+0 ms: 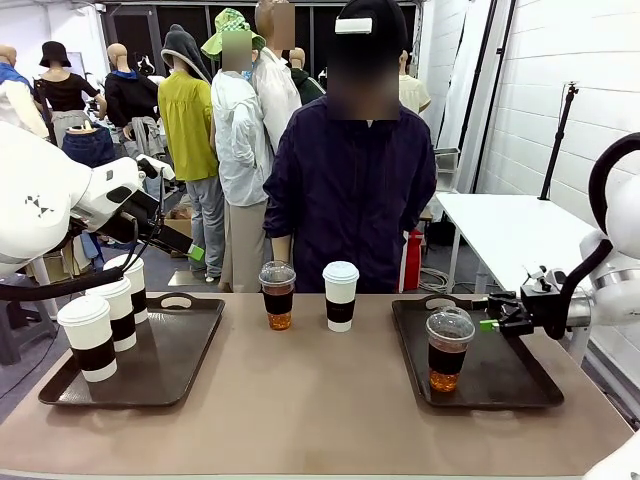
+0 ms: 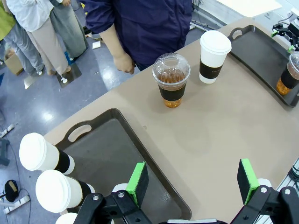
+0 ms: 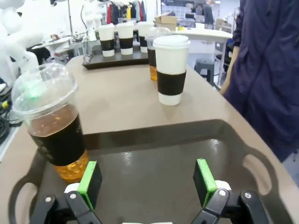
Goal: Distribute the coffee onto the tray.
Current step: Pick up another iced Americano from the middle of the table and place it on the right Handle tray.
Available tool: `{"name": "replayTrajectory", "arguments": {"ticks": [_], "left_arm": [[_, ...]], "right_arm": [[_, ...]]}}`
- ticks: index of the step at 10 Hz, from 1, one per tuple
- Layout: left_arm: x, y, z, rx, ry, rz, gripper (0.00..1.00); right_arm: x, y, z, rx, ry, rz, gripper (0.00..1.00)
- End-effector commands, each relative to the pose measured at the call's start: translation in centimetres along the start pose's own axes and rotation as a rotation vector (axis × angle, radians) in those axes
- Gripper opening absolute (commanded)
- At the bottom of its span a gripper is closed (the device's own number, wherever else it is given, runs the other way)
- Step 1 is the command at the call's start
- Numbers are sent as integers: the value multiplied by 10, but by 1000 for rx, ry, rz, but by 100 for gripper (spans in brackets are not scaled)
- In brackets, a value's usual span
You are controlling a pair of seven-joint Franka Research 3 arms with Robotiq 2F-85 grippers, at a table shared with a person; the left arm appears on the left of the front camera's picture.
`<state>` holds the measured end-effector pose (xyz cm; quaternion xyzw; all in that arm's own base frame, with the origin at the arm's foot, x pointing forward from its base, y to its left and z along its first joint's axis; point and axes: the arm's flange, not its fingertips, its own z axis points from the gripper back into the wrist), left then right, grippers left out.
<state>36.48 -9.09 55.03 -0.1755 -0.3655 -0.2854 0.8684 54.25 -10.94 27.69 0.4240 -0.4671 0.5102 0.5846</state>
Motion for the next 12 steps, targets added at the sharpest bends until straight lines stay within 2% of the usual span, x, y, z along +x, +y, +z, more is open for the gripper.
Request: {"name": "replayTrajectory", "arguments": {"ticks": [1,3,6,10,12], "left_arm": [[-1,1,0,-6,1,4,100],[-1,1,0,-6,1,4,100],[-1,1,0,-6,1,4,100],[-1,1,0,-6,1,4,100],[-1,1,0,-6,1,4,100]], "right_arm": [[11,-29,-4,82,-14,35,100],[22,-54,-16,123,-11,48,100],[30,-81,-46,91,-53,28,100],[43,-87,-86,31,-67,5,100],[43,-89,-109,49,-60,3,100]]}}
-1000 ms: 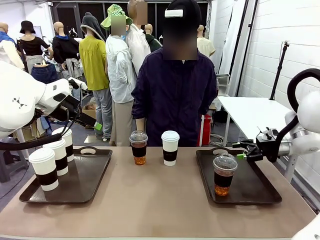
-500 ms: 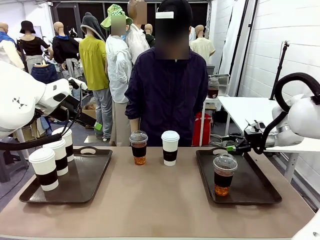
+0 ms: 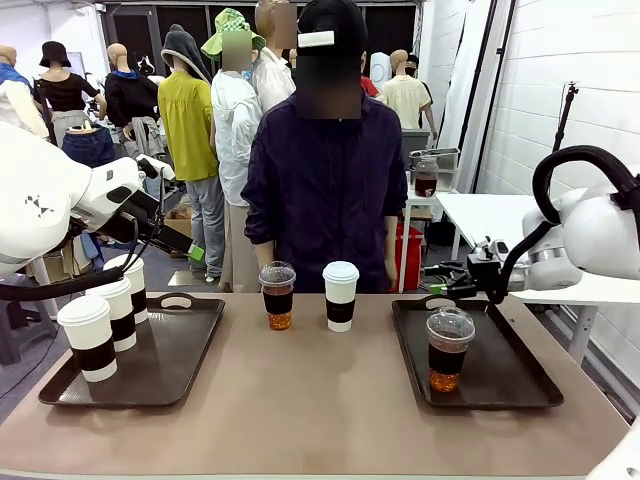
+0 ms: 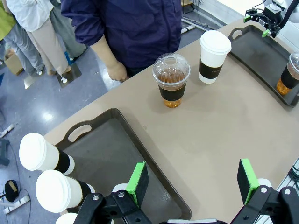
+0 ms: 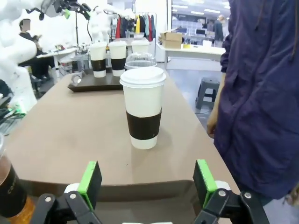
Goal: Distribute the coffee onto the tray.
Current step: Pick up another iced Americano from the middle of the table and place it on the right Handle tray.
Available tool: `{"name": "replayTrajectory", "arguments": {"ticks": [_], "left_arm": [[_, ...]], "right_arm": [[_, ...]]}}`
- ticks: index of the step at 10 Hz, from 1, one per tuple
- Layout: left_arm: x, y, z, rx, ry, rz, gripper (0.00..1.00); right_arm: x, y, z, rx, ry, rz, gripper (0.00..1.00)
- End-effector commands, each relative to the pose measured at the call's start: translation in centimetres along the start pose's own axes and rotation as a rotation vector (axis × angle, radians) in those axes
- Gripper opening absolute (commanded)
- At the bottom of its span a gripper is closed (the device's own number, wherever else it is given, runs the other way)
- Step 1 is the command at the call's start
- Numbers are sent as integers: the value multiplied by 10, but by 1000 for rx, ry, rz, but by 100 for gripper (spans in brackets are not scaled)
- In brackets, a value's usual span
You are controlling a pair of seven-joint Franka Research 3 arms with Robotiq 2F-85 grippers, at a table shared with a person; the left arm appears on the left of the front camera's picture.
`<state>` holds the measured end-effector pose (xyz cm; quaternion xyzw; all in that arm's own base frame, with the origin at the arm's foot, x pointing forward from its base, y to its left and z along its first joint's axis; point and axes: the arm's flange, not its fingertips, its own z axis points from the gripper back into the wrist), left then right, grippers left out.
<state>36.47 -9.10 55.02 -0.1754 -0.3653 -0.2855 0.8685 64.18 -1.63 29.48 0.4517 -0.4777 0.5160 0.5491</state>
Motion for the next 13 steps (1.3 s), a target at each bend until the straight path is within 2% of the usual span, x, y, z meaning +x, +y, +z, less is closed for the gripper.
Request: {"name": "replayTrajectory", "arguments": {"ticks": [1,5,9,13], "left_arm": [[-1,1,0,-6,1,4,100],[-1,1,0,-6,1,4,100],[-1,1,0,-6,1,4,100],[-1,1,0,-6,1,4,100]], "right_arm": [[0,-7,-26,22,6,-30,100],[-7,-16,-73,112,-9,-34,100],[-9,-14,-75,82,-12,-51,100],[-12,-8,-77,107,-16,-19,100]]}}
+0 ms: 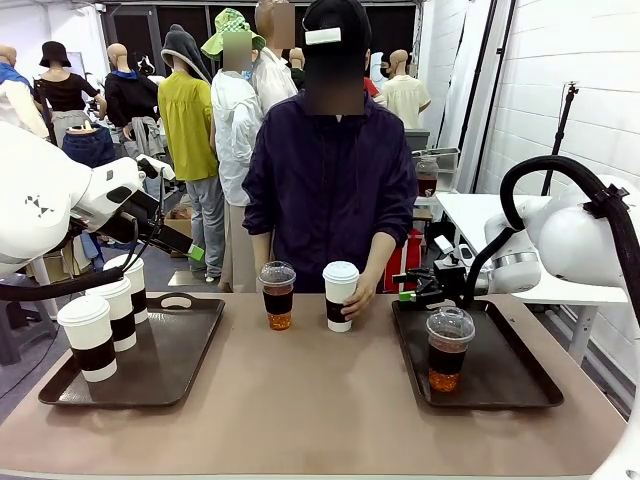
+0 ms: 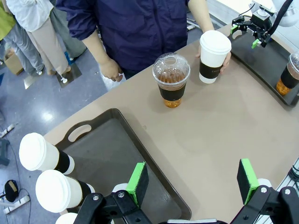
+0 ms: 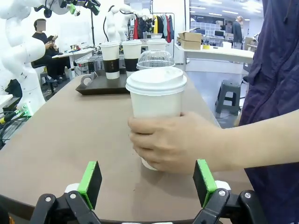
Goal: Distribute the coffee onto the tray.
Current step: Pick up another iced Americano from the middle of the table and place it on the right Handle tray.
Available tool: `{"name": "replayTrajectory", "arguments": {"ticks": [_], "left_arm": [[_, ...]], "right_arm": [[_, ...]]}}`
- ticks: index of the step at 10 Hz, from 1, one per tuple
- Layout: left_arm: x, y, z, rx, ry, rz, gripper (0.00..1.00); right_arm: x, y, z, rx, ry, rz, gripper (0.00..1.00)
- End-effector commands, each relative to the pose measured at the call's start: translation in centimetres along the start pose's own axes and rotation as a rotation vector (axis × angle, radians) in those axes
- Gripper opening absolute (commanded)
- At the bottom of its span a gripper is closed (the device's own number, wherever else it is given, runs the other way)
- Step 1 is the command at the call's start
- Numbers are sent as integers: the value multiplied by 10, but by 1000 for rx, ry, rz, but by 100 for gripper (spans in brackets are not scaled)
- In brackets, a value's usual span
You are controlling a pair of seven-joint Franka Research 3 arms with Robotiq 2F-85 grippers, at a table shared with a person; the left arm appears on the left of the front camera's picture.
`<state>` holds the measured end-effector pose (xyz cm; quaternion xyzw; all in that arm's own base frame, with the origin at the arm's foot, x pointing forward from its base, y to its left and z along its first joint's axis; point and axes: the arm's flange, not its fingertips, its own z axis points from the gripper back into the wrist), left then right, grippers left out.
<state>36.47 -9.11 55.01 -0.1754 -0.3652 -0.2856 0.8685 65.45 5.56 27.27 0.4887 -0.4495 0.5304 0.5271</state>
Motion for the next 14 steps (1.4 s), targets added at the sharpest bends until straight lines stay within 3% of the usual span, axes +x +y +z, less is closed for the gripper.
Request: {"name": "replayTrajectory", "arguments": {"ticks": [1,14], "left_arm": [[-1,1,0,-6,0,4,100],[-1,1,0,-6,0,4,100]], "right_arm": [[0,0,-2,4,-1,3,100],[0,0,-2,4,-1,3,100]]}}
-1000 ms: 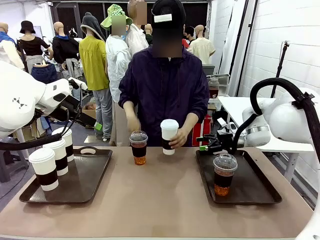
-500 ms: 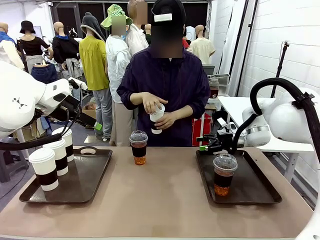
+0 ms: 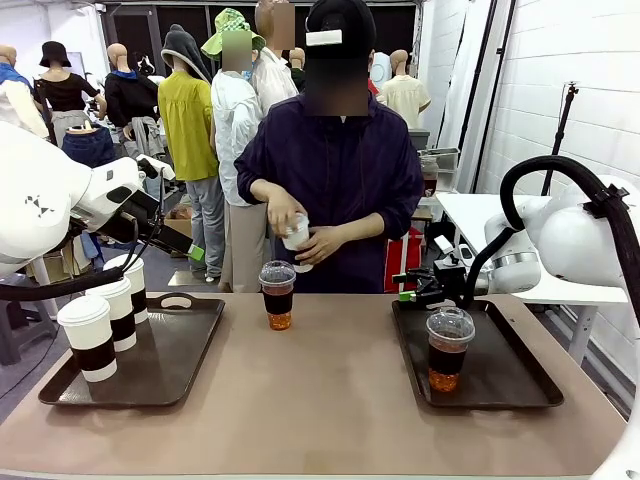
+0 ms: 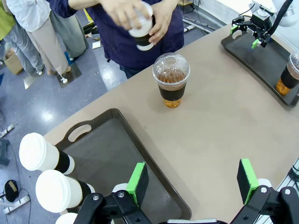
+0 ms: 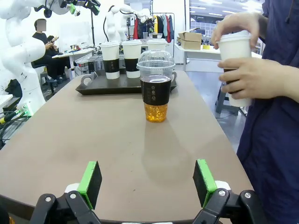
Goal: Distribute the coffee onto the tray.
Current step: Pick up another iced Americano from the middle of the table and place it on the right Handle tray.
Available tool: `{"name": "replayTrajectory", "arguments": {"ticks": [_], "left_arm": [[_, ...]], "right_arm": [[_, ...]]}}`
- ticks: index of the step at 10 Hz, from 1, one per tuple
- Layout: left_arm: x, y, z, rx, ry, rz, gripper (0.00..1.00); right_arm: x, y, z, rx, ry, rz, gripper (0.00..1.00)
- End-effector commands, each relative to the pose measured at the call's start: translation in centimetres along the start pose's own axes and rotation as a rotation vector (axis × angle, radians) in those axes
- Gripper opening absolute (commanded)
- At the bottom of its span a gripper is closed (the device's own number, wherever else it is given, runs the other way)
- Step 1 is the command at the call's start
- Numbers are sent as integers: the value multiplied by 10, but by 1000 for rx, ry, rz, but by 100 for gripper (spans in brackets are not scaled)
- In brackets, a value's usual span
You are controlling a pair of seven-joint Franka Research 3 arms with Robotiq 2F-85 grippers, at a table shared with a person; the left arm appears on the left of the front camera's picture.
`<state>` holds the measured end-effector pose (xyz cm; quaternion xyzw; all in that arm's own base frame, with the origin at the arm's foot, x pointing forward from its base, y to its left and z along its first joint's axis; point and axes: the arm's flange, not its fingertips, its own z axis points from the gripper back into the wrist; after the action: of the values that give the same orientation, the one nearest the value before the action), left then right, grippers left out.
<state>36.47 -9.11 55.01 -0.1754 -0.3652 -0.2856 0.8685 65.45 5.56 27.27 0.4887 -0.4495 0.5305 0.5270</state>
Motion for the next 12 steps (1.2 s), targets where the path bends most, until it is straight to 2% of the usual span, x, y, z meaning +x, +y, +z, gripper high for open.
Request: {"name": "replayTrajectory", "arguments": {"ticks": [1,7,12], "left_arm": [[-1,1,0,-6,0,4,100],[-1,1,0,-6,0,4,100],[-1,1,0,-6,0,4,100]], "right_arm": [[0,0,-2,4,-1,3,100],[0,0,0,0,0,0,100],[17,-11,-30,-35,-25,-14,100]]}}
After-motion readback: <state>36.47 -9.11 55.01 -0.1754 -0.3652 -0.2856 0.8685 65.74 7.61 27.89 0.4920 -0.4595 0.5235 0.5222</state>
